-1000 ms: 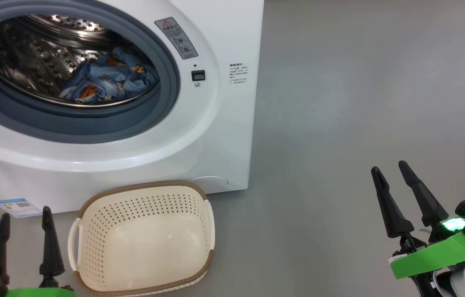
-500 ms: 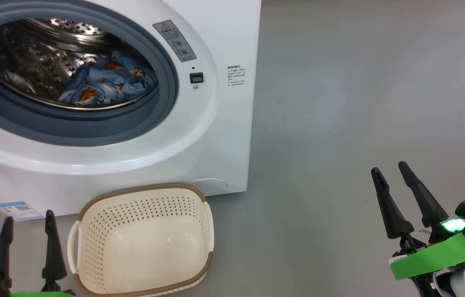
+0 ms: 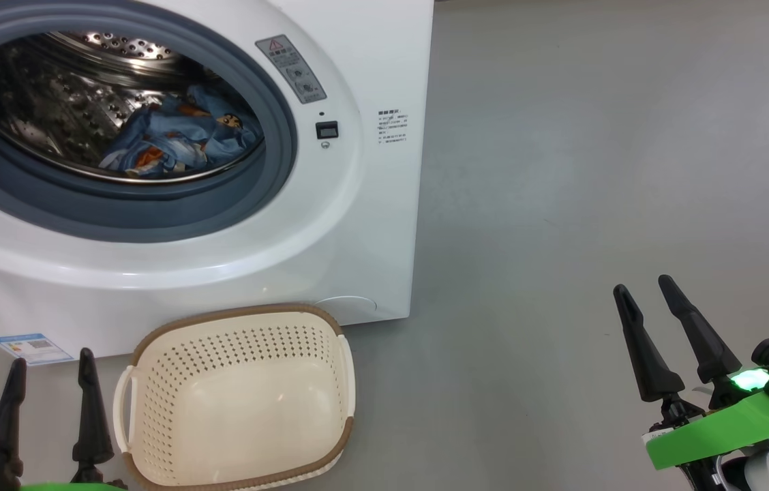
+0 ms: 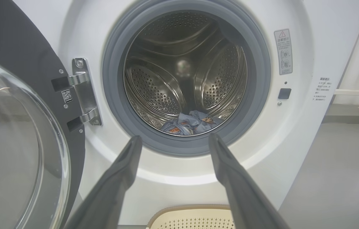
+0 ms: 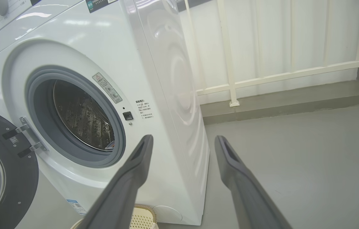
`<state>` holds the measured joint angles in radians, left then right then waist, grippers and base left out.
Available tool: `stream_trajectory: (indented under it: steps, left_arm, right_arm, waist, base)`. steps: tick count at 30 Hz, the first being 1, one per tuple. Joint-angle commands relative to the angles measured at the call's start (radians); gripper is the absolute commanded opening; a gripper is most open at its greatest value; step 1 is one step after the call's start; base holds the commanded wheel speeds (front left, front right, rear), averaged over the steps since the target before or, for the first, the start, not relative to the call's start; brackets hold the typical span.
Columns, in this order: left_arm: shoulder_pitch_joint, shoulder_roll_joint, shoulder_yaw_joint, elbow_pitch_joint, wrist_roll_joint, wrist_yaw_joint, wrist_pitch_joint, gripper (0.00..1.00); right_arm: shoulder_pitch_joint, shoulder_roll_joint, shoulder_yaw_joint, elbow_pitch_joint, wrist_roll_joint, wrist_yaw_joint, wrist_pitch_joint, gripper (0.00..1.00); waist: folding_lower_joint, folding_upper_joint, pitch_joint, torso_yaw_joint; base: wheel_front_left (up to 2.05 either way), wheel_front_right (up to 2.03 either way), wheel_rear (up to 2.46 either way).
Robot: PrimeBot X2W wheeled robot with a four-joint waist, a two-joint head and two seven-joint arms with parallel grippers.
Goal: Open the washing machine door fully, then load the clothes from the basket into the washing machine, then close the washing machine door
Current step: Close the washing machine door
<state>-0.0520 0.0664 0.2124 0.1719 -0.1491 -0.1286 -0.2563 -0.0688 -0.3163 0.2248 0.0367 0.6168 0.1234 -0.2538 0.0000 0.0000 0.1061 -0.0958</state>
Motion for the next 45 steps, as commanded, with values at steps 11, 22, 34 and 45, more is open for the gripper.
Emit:
stream_trajectory:
  steps: [11, 22, 34, 45]
  left_arm:
    - [0.002, 0.01, 0.037, -0.038, -0.011, -0.002, -0.006, 1.0]
    - [0.004, 0.012, 0.028, -0.058, -0.028, -0.002, -0.006, 1.0]
    - [0.009, 0.019, 0.023, -0.057, -0.029, -0.002, -0.006, 1.0]
    - [0.009, 0.007, 0.038, -0.054, -0.049, -0.002, -0.006, 1.0]
  right_arm:
    - [0.001, -0.023, 0.015, -0.027, 0.004, 0.007, -0.008, 1.0]
    - [0.0, -0.024, 0.014, -0.028, 0.006, 0.007, -0.008, 1.0]
    - [-0.002, -0.025, 0.011, -0.029, 0.005, 0.007, -0.008, 1.0]
    - [-0.015, -0.03, 0.022, -0.029, -0.001, 0.007, -0.008, 1.0]
  waist:
    - [0.0, 0.0, 0.0, 0.0]
    - [0.0, 0.0, 0.002, 0.0]
    - [0.0, 0.0, 0.008, 0.005]
    - [0.0, 0.0, 0.016, 0.039]
  base:
    - [-0.33, 0.33, 0.0]
    - [-1.26, 1.26, 0.0]
    - [-0.3, 0.3, 0.0]
    - [0.0, 0.0, 0.0]
